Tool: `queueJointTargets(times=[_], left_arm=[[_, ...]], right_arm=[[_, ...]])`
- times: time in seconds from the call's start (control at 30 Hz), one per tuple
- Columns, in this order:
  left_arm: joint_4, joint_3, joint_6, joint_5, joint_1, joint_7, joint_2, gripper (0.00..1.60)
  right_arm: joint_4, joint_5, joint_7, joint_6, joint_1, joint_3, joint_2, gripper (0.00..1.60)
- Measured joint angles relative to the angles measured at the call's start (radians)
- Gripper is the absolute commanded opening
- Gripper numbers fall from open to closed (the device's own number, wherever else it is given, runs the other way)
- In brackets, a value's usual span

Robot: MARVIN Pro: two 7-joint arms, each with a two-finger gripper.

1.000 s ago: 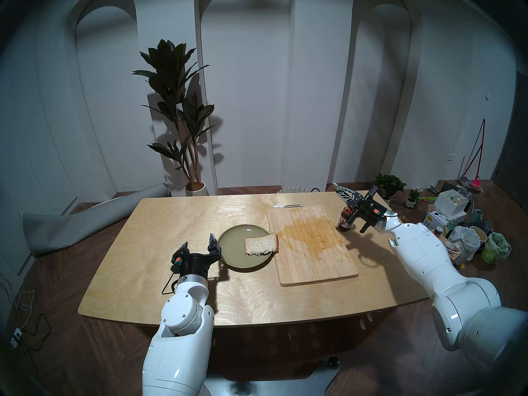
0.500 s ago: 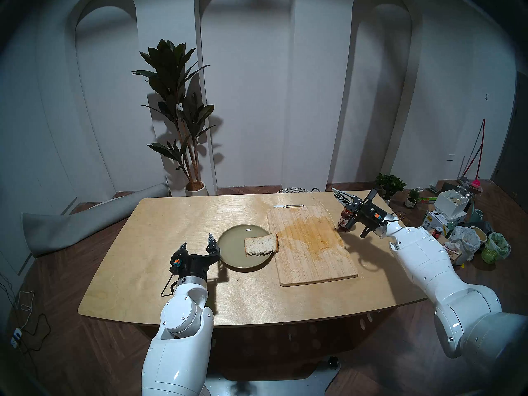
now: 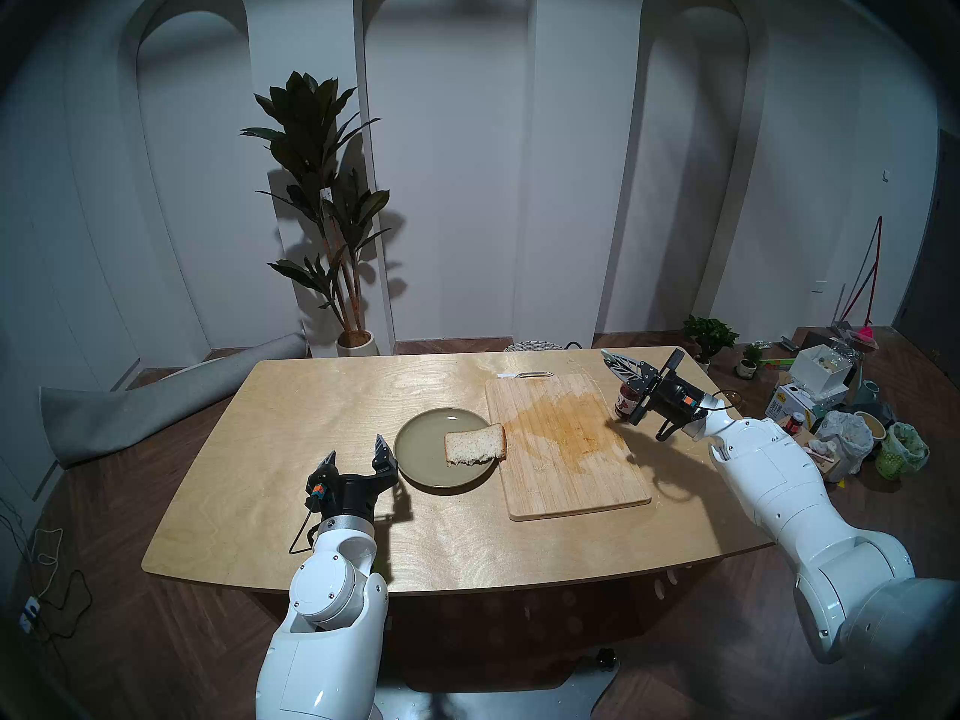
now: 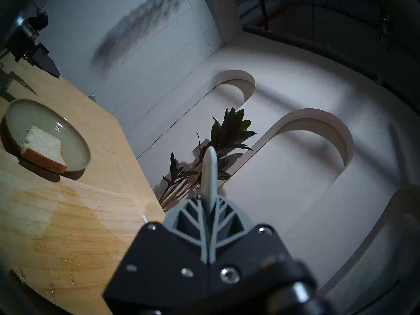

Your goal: Spread jam over the slice of bread with the knife

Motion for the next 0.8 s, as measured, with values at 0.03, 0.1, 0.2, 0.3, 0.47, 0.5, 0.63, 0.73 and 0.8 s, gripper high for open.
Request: queueJointTargets(times=[0.03,0.1,0.2,0.3,0.47,0.5,0.63,0.73,0.8], left_arm=[[-0.001,0.001,-0.001,-0.001,0.001,0.0,0.0,1.6],[-0.001,0.004,-0.005,-0.003,0.003,0.001,0.0,1.6],[-0.001,0.007,-0.008,-0.009,0.003,0.002,0.0,1.6],[-0.001,0.011,-0.013,-0.02,0.001,0.004,0.0,1.6],[-0.001,0.014,-0.017,-0.03,-0.001,0.006,0.001,1.6],[-0.001,0.015,-0.018,-0.033,-0.002,0.006,0.001,1.6],[0.0,0.016,-0.02,-0.037,-0.004,0.007,0.001,1.6],[0.002,0.018,-0.022,-0.04,-0.005,0.007,0.001,1.6],[0.003,0.019,-0.024,-0.041,-0.006,0.008,0.001,1.6]], right_arm=[[-0.004,0.002,0.004,0.0,0.0,0.001,0.002,0.0],[-0.014,0.009,0.015,0.0,0.0,0.004,0.006,0.0],[-0.024,0.015,0.027,0.0,0.001,0.007,0.01,0.0],[-0.041,0.026,0.048,0.0,0.003,0.011,0.016,0.0],[-0.058,0.041,0.071,0.0,0.004,0.016,0.022,0.0],[-0.062,0.045,0.079,0.0,0.004,0.018,0.024,0.0],[-0.071,0.054,0.098,0.0,0.006,0.022,0.028,0.0],[-0.076,0.061,0.112,0.0,0.008,0.024,0.03,0.0],[-0.079,0.066,0.122,0.0,0.011,0.027,0.03,0.0]])
